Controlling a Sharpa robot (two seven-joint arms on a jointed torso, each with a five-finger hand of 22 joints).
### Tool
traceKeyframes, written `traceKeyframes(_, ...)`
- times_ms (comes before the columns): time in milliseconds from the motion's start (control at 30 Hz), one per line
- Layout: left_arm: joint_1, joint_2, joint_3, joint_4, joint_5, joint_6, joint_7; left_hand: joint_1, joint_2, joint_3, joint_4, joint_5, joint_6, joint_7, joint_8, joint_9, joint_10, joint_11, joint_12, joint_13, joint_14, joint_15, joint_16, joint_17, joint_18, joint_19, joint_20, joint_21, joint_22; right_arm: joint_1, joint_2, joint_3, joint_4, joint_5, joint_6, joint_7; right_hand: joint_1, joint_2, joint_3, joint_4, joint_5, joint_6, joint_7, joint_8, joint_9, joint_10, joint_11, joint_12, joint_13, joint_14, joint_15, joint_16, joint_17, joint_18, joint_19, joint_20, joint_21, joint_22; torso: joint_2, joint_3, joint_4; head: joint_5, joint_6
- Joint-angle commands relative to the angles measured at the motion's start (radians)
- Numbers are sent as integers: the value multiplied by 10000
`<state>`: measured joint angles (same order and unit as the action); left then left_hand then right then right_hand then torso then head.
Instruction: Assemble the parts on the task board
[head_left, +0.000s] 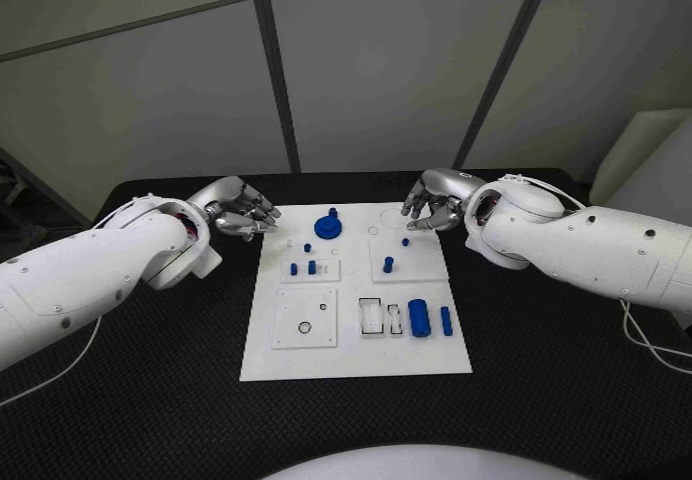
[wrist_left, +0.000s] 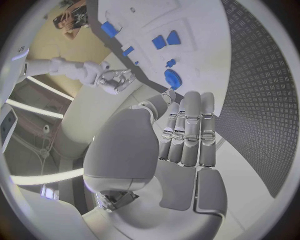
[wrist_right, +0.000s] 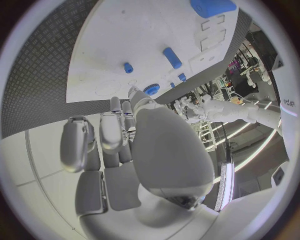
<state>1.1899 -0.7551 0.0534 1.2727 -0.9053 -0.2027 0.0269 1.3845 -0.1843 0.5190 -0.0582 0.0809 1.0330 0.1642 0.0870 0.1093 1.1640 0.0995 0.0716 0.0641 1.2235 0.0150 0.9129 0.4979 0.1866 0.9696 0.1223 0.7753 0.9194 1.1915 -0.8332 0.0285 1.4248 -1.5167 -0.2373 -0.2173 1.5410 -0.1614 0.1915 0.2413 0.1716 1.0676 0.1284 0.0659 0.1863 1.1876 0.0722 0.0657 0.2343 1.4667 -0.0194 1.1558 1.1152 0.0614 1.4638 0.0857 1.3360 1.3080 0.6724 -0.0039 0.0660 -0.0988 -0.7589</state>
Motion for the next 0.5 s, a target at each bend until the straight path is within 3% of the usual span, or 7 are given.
traceKeyframes(33,-21,-280,19,393,3847,-651,1954,-55,35,30,67,17,174,-2,83,-12,161,12,105,19,-167,-7,-412,-240,-41,-150,5,-215,-104,-52,70,-51,-69,-1441,335,-104,32,-129,32,-33,-61,23,62,-29,-33,-136,32,-63,-93,332,111,82,29,-83,32,79,72,754,18,-9,-11,-107,80)
traceKeyframes(233,-122,-798,21,1073,6186,-193,3127,-93,192,-50,75,18,375,-28,141,-20,366,-33,180,23,-316,-1,-948,-540,-44,-362,7,-553,-266,-219,189,-106,-126,-1690,451,-135,53,-155,42,-72,-68,-4,85,-30,-72,-239,64,-62,-199,325,137,137,59,-85,33,108,95,783,12,-15,4,-204,158)
traceKeyframes(267,-155,-884,21,1204,6434,-107,3255,-94,228,-59,73,16,396,-32,145,-22,385,-36,184,23,-318,-1,-1005,-573,-44,-371,8,-587,-283,-244,218,-111,-144,-1730,492,-142,66,-159,50,-90,-65,-13,94,-31,-84,-267,72,-61,-230,323,144,156,70,-84,29,116,93,784,14,3,-7,-196,162)
traceKeyframes(500,-284,-1164,19,1642,6975,73,3551,-102,276,-91,62,-8,420,-35,144,-28,407,-45,186,23,-321,4,-1108,-631,-43,-387,7,-654,-317,-320,271,-121,-154,-1846,680,-143,100,-135,85,-122,-20,5,105,-17,-101,-299,85,-53,-291,318,156,186,84,-86,33,132,114,808,12,0,-5,-196,130)
